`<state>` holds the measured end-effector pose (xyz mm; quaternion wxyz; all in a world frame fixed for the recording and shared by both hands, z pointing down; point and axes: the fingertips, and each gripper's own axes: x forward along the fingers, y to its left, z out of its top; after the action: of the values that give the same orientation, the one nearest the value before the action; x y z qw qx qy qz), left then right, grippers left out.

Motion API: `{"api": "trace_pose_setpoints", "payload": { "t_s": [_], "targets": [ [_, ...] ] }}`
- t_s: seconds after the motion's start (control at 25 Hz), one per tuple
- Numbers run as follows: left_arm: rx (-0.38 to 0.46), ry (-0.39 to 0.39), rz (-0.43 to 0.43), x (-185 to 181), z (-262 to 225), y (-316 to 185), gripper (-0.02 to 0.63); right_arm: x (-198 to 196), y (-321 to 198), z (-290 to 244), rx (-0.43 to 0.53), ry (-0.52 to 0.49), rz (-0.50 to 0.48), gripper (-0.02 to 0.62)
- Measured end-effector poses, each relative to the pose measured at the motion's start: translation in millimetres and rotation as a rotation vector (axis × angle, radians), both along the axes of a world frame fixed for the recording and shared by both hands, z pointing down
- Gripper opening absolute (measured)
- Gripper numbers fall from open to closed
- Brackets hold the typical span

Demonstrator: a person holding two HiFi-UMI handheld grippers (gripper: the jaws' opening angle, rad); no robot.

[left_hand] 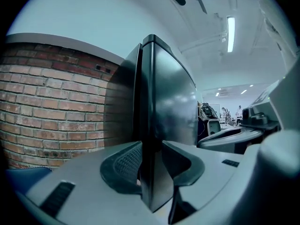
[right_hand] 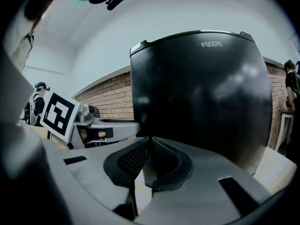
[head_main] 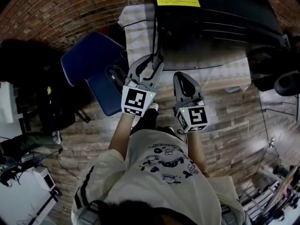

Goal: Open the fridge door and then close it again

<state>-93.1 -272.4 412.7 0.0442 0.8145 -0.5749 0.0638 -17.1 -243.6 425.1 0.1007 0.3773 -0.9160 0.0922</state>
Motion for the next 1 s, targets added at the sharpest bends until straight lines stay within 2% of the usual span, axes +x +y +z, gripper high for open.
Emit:
{"api": "trace_pose_setpoints", "payload": {
  "t_s": [0.6, 1.0],
  "targets": [
    [0.001, -0.004, -0.031, -1.0, 0.4, -5.0, 0.138, 2.6, -10.2, -0.1, 0.003, 0.001, 0.018, 0.041],
    [-0.001, 0.019, -0.105, -7.6, -1.5, 13.8, 0.137, 4.6, -3.5, -6.5, 0.019, -0.012, 0.049, 0.041]
  ]
}}
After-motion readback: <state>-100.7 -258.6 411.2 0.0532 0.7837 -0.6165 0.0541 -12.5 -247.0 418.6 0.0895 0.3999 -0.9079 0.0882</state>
